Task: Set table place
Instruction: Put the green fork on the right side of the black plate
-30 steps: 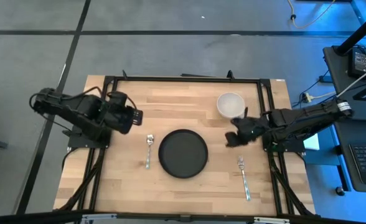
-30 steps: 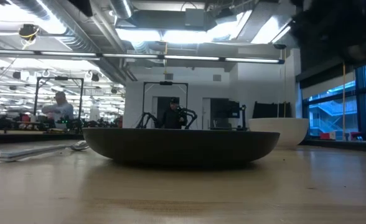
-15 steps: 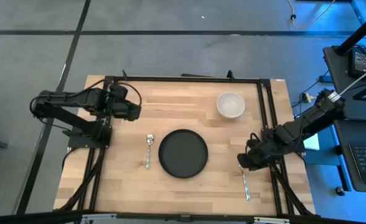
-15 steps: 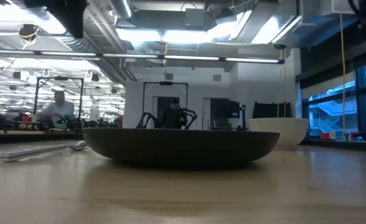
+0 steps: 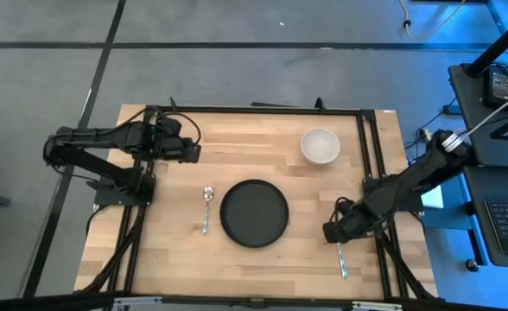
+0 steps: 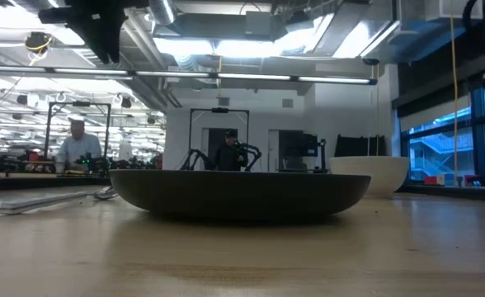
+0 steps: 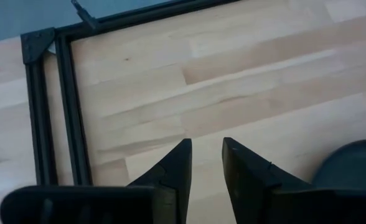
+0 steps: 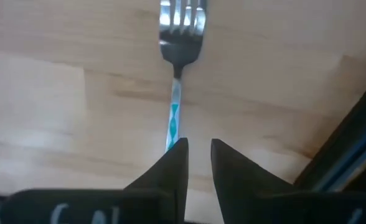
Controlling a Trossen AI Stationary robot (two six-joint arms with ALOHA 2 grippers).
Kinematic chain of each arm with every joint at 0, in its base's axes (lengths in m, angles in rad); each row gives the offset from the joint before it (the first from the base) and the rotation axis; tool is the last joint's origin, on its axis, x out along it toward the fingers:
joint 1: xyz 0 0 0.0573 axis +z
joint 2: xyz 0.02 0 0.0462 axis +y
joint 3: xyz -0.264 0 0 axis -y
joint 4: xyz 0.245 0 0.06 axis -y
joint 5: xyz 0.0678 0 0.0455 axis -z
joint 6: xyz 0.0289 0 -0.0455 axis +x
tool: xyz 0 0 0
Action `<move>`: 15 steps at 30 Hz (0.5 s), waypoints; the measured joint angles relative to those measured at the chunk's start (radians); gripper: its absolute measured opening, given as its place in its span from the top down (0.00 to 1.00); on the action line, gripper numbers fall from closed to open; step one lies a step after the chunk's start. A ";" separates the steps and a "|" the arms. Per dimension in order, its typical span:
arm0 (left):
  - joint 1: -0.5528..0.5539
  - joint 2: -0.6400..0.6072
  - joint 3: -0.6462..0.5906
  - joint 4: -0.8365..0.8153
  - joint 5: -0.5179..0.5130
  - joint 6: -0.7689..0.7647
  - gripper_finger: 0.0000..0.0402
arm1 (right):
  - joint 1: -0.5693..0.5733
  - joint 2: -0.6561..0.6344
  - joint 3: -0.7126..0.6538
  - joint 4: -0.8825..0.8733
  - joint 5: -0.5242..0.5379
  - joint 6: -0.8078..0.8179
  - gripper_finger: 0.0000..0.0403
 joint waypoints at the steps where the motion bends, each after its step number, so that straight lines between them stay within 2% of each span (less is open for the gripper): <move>1: 0.000 0.000 0.000 0.000 0.000 0.009 0.79 | 0.003 0.018 0.000 0.009 0.000 0.004 0.82; 9: 0.000 0.000 0.000 -0.001 0.000 0.034 0.79 | 0.004 0.143 0.000 0.169 -0.058 0.031 0.82; 15: 0.000 0.000 0.000 -0.001 0.001 0.066 0.79 | 0.003 0.222 0.000 0.171 -0.090 0.052 0.82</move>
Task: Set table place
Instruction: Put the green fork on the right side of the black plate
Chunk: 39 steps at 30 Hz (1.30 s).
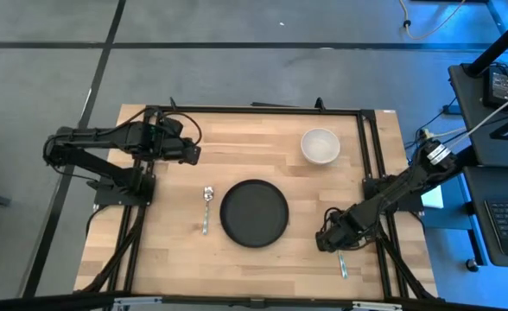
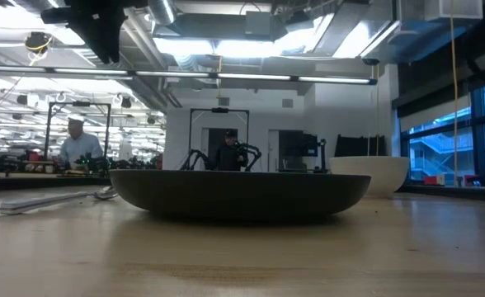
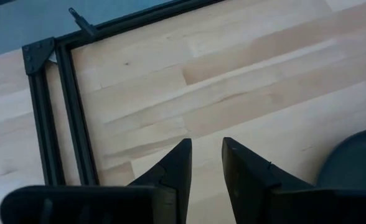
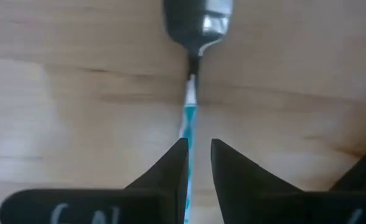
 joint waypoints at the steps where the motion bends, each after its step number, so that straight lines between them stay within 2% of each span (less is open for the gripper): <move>1: 0.000 0.000 0.000 0.000 0.001 0.000 0.79 | 0.000 0.013 0.000 0.003 -0.020 0.000 0.82; 6: 0.000 0.000 0.000 0.000 0.004 0.002 0.79 | 0.000 0.057 0.000 0.074 -0.093 -0.001 0.82; 17: 0.000 0.000 0.000 0.000 0.005 0.003 0.79 | 0.000 0.069 0.002 0.087 -0.098 -0.021 0.82; 28: 0.000 0.000 0.000 0.000 0.005 0.002 0.79 | -0.029 0.069 0.002 0.010 -0.068 -0.071 0.82; 36: 0.000 0.000 0.000 0.000 0.005 0.003 0.79 | -0.086 0.067 0.003 0.019 0.041 -0.092 0.82; 39: 0.000 0.000 0.000 0.000 0.005 0.004 0.79 | -0.118 0.067 0.003 0.018 0.048 -0.137 0.82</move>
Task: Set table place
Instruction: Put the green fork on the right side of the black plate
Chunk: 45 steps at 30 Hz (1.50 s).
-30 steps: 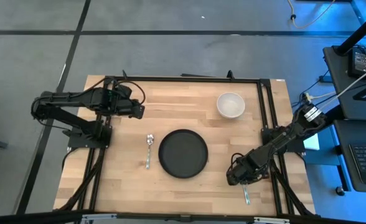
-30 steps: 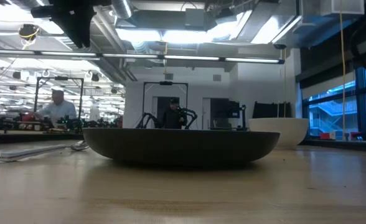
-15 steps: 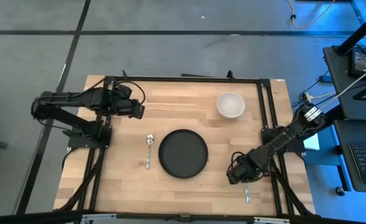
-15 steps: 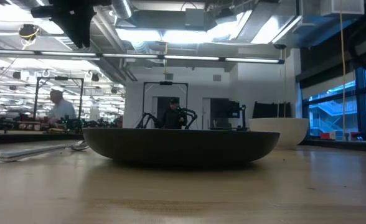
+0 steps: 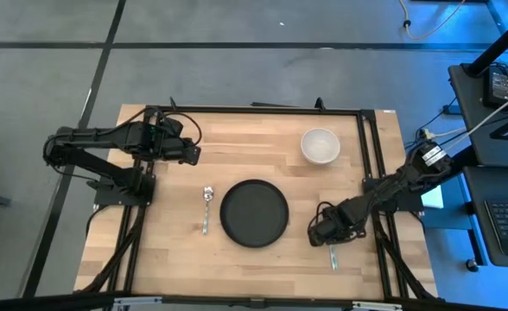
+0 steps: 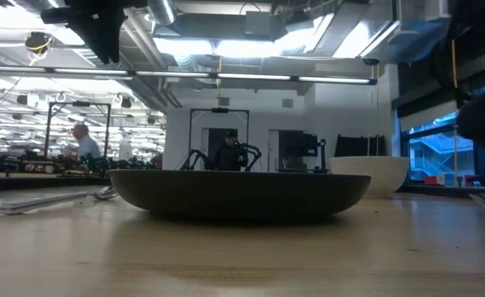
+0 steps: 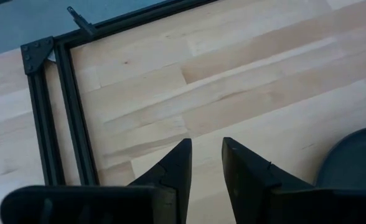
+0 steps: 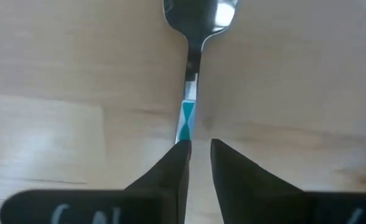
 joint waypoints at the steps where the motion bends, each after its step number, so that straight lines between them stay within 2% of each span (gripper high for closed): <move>1: 0.000 0.000 0.000 0.000 0.000 0.000 0.79 | -0.011 -0.002 0.002 -0.007 -0.004 -0.023 0.82; 4: 0.000 0.000 0.000 0.000 0.001 0.000 0.79 | -0.038 -0.019 0.021 -0.071 0.000 -0.078 0.82; 7: 0.000 0.000 0.000 0.000 0.001 0.001 0.79 | -0.051 -0.046 0.050 -0.167 0.053 -0.118 0.82; 11: 0.000 0.000 0.000 0.000 0.001 0.002 0.79 | -0.050 -0.082 0.100 -0.207 0.126 -0.111 0.82; 16: 0.000 0.000 0.000 -0.001 0.001 0.002 0.79 | -0.046 -0.085 0.118 -0.203 0.110 -0.098 0.82; 23: 0.000 0.000 0.000 -0.004 0.001 0.002 0.79 | -0.025 -0.085 0.111 -0.306 0.065 -0.048 0.82; 28: 0.000 0.000 0.000 -0.004 0.001 0.002 0.79 | 0.000 -0.082 0.111 -0.276 0.093 0.013 0.82; 39: 0.000 0.000 0.000 -0.003 0.000 0.002 0.79 | 0.061 -0.008 0.111 -0.264 0.096 0.041 0.82; 45: 0.000 0.000 0.000 -0.002 0.000 0.002 0.79 | 0.064 0.016 0.111 -0.200 0.099 0.041 0.82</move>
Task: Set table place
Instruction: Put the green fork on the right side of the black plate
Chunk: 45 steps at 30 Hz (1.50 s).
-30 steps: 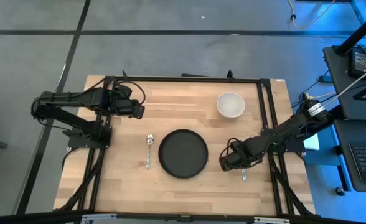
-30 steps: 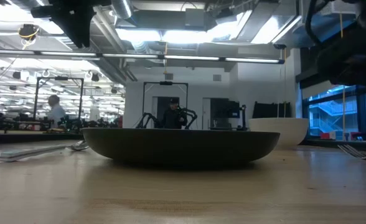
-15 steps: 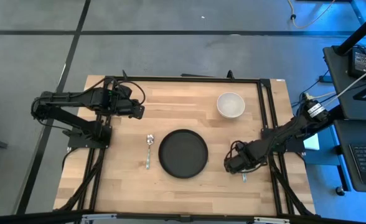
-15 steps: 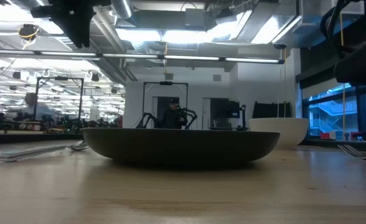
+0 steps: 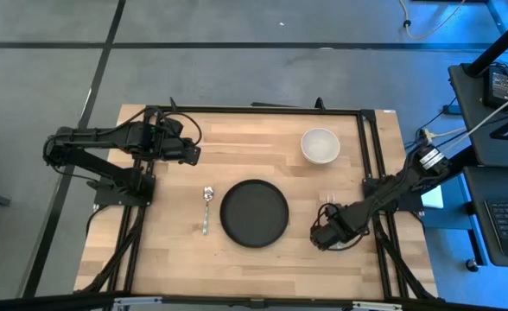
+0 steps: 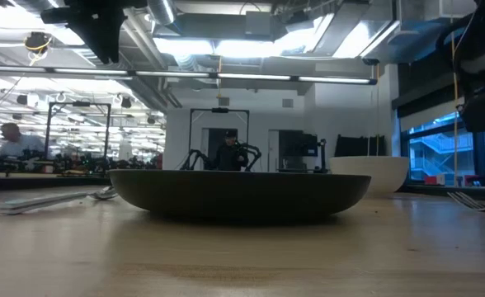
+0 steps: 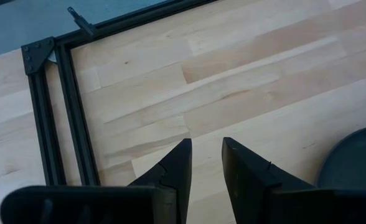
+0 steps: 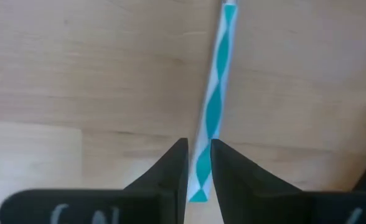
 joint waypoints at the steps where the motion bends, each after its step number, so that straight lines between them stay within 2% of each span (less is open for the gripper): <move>1: 0.000 0.000 0.000 0.000 0.000 0.000 0.79 | 0.000 0.004 0.000 0.003 0.001 0.000 0.82; 5: 0.000 0.000 0.000 0.001 0.000 0.000 0.79 | 0.000 0.028 0.000 -0.008 -0.029 -0.002 0.82; 20: 0.000 0.000 0.000 0.000 0.000 0.021 0.79 | -0.001 0.095 0.005 0.028 -0.034 -0.006 0.83; 24: 0.000 0.000 0.000 0.001 0.000 0.032 0.79 | 0.000 0.071 0.004 0.029 -0.030 -0.037 0.91; 31: 0.000 0.000 0.000 0.001 0.001 0.027 0.79 | -0.024 -0.014 0.034 0.027 0.071 -0.043 0.91; 38: 0.000 0.000 0.000 0.002 0.007 0.019 0.79 | -0.080 -0.077 0.111 -0.164 0.087 -0.030 0.91; 45: 0.000 0.000 0.000 0.004 0.114 -0.002 0.79 | -0.177 -0.094 0.197 -0.192 0.090 -0.008 0.90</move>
